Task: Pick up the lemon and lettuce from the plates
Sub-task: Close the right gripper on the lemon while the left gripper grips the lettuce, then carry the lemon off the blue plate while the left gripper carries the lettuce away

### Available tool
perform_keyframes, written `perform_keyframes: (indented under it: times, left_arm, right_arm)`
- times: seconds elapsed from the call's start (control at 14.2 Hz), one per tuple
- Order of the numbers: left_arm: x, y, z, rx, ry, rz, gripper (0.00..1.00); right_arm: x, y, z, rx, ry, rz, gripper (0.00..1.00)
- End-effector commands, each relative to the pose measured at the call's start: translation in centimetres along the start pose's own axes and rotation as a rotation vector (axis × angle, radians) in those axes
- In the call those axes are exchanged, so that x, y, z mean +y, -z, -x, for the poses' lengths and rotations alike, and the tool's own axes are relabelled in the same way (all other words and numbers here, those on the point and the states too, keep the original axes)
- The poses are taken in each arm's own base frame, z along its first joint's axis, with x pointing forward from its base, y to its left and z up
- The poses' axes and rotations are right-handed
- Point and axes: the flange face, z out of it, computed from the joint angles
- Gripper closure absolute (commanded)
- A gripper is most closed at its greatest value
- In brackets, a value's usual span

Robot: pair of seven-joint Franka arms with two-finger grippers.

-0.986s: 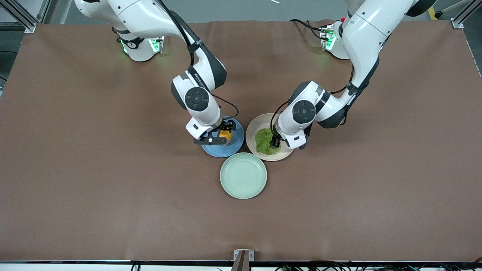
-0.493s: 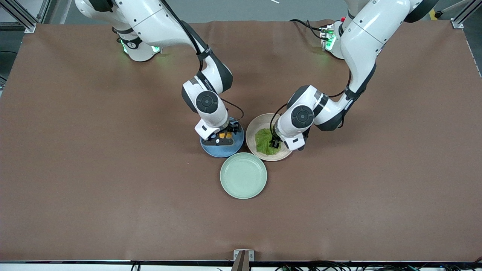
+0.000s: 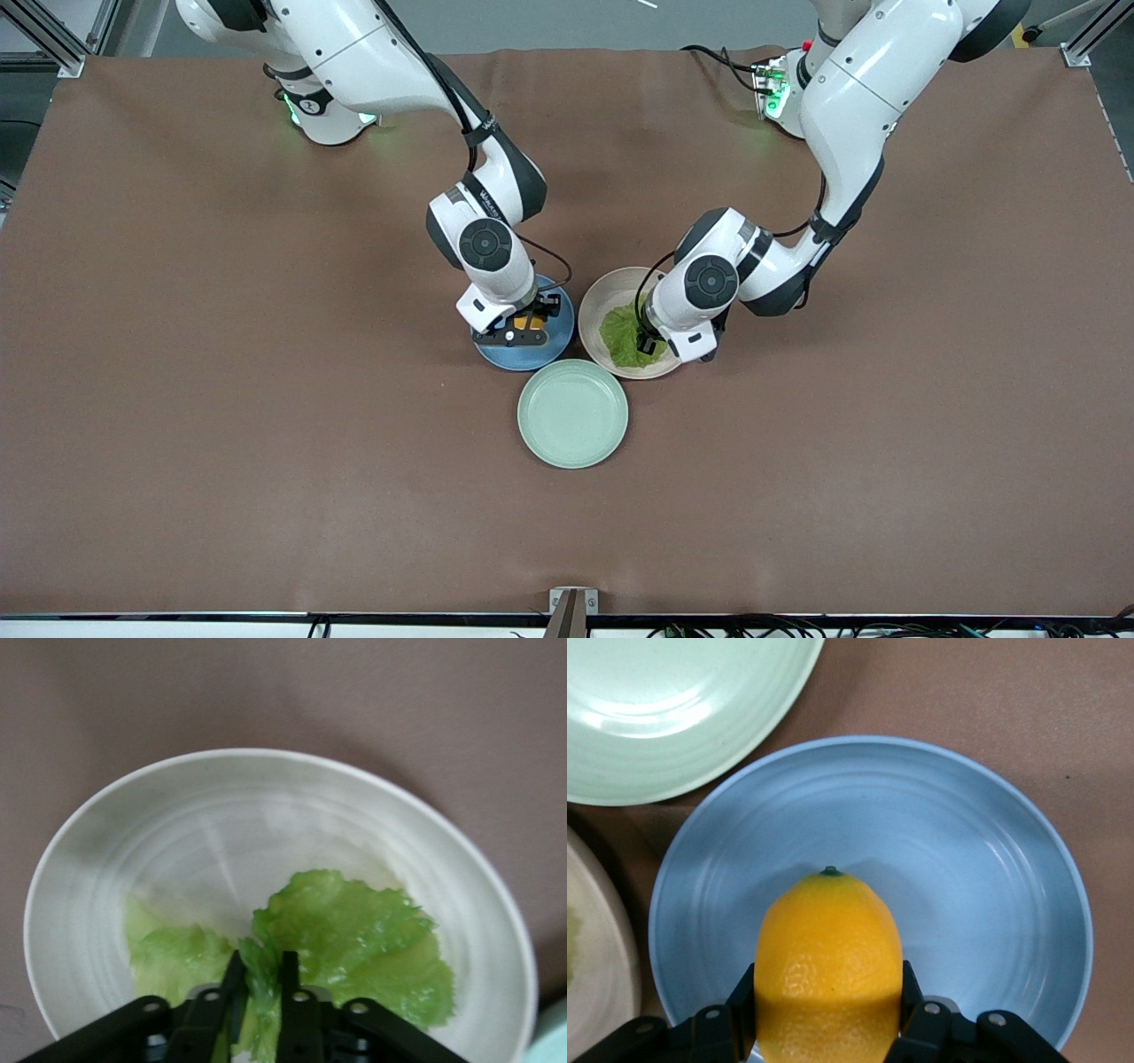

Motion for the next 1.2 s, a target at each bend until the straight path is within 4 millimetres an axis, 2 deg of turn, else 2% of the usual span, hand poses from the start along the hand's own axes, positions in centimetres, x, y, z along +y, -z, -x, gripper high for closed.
perform_keyframes:
  times: [0.0, 0.07, 0.21, 0.35, 0.49, 0.56, 0.63, 0.85, 0.99, 1.06, 1.13]
  left_arm:
    - [0.6, 2.2, 0.1, 0.03, 0.008, 0.031, 1.0]
    - [0.6, 3.8, 0.1, 0.04, 0.005, 0.041, 1.0]
    - [0.4, 7.3, 0.1, 0.065, -0.006, 0.056, 1.0]
    - [0.3, 10.7, -1.8, 0.106, -0.024, 0.072, 1.0]
    - [0.0, 13.2, -4.9, 0.163, -0.063, 0.049, 1.0]
    - [-0.1, 14.1, -6.5, 0.177, -0.085, 0.048, 1.0]
    - [-0.1, 15.0, -8.5, 0.182, -0.101, 0.051, 1.0]
    - [-0.6, 15.7, -14.7, 0.184, -0.148, 0.025, 1.0]
    - [-1.0, 15.6, -18.3, 0.176, -0.18, 0.007, 1.0]
    - [-1.1, 15.6, -20.2, 0.172, -0.189, 0.003, 1.0]
    - [-1.3, 15.2, -20.8, 0.166, -0.2, -0.007, 1.0]
  right_arm:
    - [1.0, 4.1, -1.5, -0.001, -0.015, -0.001, 0.79]
    - [2.0, 6.5, -2.1, -0.013, -0.021, 0.011, 0.79]
    - [5.5, 11.7, -3.1, -0.047, 0.011, 0.058, 0.79]
    - [10.6, 16.5, -4.3, -0.082, 0.029, 0.087, 0.79]
    - [17.2, 19.8, -5.7, -0.109, 0.045, 0.108, 0.79]
    - [20.5, 20.7, -6.4, -0.108, 0.079, 0.135, 0.79]
    - [25.0, 21.2, -7.6, -0.117, 0.097, 0.138, 0.79]
    - [37.5, 20.8, -10.3, -0.134, 0.146, 0.099, 0.79]
    - [42.9, 18.2, -10.1, -0.122, 0.136, 0.085, 0.79]
    - [44.5, 16.0, -9.4, -0.12, 0.124, 0.082, 0.79]
    - [46.1, 13.8, -8.4, -0.118, 0.101, 0.08, 0.79]
